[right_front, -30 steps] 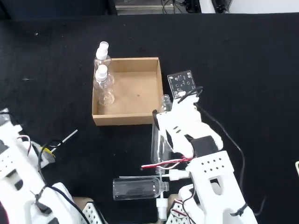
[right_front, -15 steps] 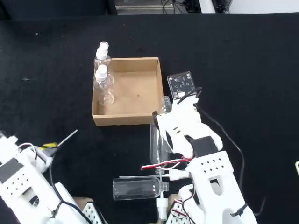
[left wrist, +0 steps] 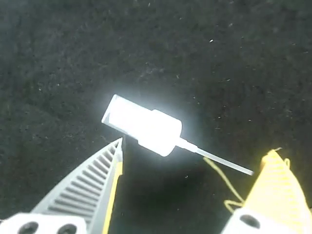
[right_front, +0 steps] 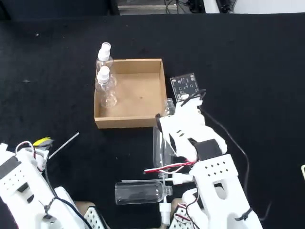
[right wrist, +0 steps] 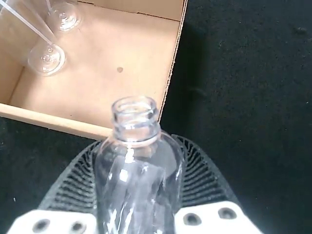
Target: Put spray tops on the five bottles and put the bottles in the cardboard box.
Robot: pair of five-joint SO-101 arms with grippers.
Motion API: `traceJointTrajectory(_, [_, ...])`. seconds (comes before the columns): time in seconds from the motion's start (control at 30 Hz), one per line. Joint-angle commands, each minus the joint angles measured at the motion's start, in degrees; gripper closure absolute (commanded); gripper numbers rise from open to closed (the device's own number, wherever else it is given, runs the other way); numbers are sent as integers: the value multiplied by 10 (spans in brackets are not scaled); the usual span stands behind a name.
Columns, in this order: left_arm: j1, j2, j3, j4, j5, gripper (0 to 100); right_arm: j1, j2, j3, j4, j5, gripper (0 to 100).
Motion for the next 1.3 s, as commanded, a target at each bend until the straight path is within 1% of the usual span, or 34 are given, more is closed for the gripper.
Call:
traceJointTrajectory(0.0, [-6,39,-31,-40,8,591,-4,-14,-4,-8,5,988])
traceJointTrajectory(0.13, [-22,74,-30,-93,11,597,-4,-14,-4,-8,5,988])
traceJointTrajectory(0.23, [-19,106,-36,-108,18,617,-4,-14,-4,-8,5,988])
traceJointTrajectory(0.33, [-18,135,-36,-142,18,645,-4,-14,-4,-8,5,988])
traceJointTrajectory(0.4, [-18,149,-36,-153,18,685,-4,-14,-4,-8,5,988])
traceJointTrajectory(0.47, [-18,156,-36,-155,18,756,-4,-14,-4,-8,5,988])
traceJointTrajectory(0.6, [-18,157,-37,-154,18,975,-4,-14,-4,-8,5,988])
traceJointTrajectory(0.7, [-18,155,-60,-157,15,940,-4,-14,-4,-8,5,988])
traceJointTrajectory(0.77, [-22,157,-97,-167,13,970,-4,-14,-4,-8,5,988])
traceJointTrajectory(0.8, [-23,161,-117,-176,5,973,-4,-14,-4,-8,5,988])
traceJointTrajectory(0.9, [-15,162,-155,-197,-80,973,-4,-14,-3,-8,5,988])
traceJointTrajectory(1.0, [14,173,-175,-193,-142,972,-4,-14,-3,-8,5,988])
traceJointTrajectory(1.1, [41,215,-205,-158,-172,971,-4,-14,-3,-8,5,988])
traceJointTrajectory(1.2, [57,269,-258,-103,-200,971,-4,-14,-3,-8,5,988])
traceJointTrajectory(1.27, [61,302,-298,-76,-235,970,-4,-14,-3,-8,5,988])
